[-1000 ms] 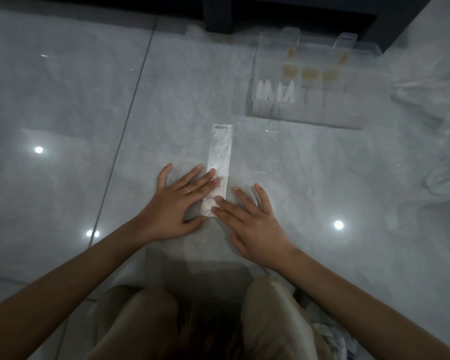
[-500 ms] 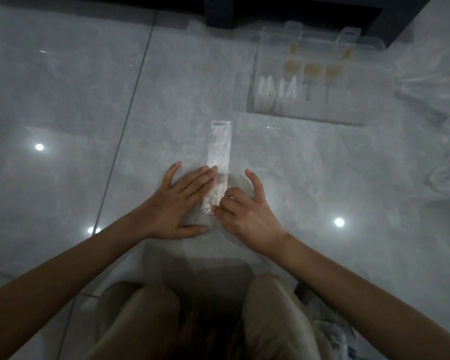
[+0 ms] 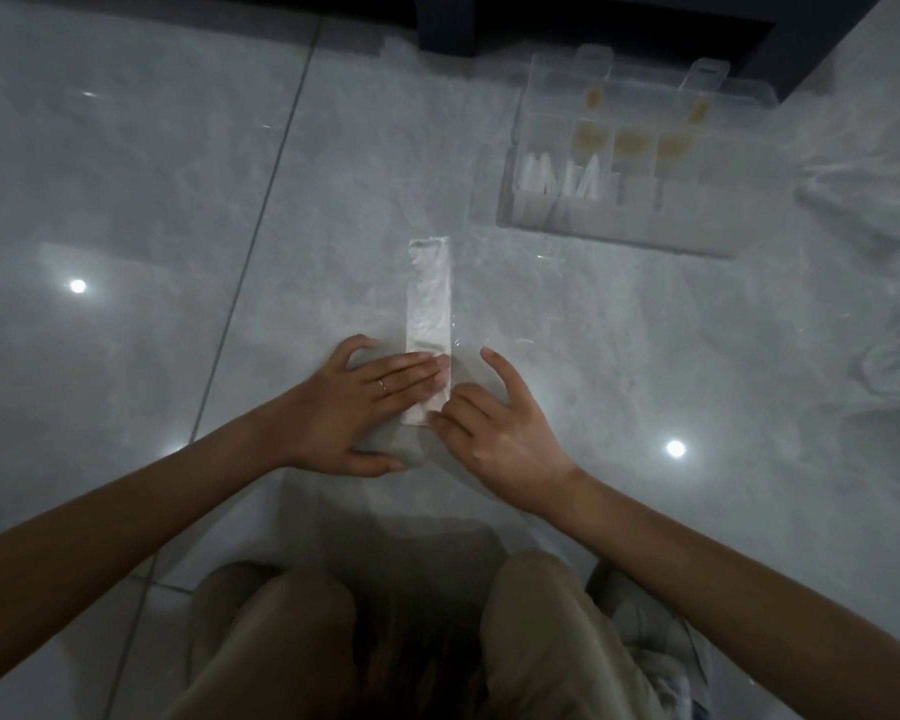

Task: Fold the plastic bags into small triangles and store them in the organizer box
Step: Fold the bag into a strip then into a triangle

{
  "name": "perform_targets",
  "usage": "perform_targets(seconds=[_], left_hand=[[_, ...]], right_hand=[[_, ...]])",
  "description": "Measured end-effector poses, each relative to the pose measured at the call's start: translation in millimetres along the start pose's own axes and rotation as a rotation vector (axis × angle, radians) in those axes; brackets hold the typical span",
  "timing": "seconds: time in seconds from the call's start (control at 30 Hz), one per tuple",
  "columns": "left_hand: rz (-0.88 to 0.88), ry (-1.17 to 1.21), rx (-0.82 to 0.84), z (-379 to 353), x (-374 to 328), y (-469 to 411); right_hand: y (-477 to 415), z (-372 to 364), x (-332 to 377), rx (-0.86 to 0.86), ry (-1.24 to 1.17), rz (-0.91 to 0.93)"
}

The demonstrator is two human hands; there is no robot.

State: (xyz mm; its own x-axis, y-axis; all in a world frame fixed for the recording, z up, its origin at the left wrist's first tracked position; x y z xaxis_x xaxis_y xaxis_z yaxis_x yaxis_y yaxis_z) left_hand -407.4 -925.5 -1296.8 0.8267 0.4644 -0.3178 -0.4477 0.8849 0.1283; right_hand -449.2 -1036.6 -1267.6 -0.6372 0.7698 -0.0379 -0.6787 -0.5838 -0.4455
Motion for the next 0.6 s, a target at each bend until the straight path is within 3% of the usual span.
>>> perform_targets(seconds=[0.27,0.37,0.5,0.6], left_hand=[[0.031,0.0,-0.029,0.2,0.7,2.0],[0.097,0.078,-0.076,0.0,2.0,0.6],[0.285,0.297,-0.328,2.4,4.0,1.5],[0.413,0.379,-0.477,2.5,-1.1,-1.8]], right_hand=[[-5.7,-1.5,-10.6,-0.087,-0.099,-0.018],[-11.3,-9.3,-23.3,0.009,-0.32,-0.186],[-14.3,-18.5,-43.5,0.226,-0.796,-0.503],[-14.6,-14.2,-58.6,0.254,-0.844,-0.666]])
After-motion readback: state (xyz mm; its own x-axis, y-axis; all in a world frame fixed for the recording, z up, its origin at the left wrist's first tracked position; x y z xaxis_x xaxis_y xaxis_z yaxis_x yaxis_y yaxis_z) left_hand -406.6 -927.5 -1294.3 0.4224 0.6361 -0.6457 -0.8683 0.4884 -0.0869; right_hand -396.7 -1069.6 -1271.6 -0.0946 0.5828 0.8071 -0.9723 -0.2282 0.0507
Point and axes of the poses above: each hand's wrist, its own y-axis away from the middle knuckle, its own z-axis out of the back of the hand, x = y × z, the point moved 8 cm from there along -y, towards the middle knuckle, and after that the axes turned 4 degrees about y, right-handed, at the moved point
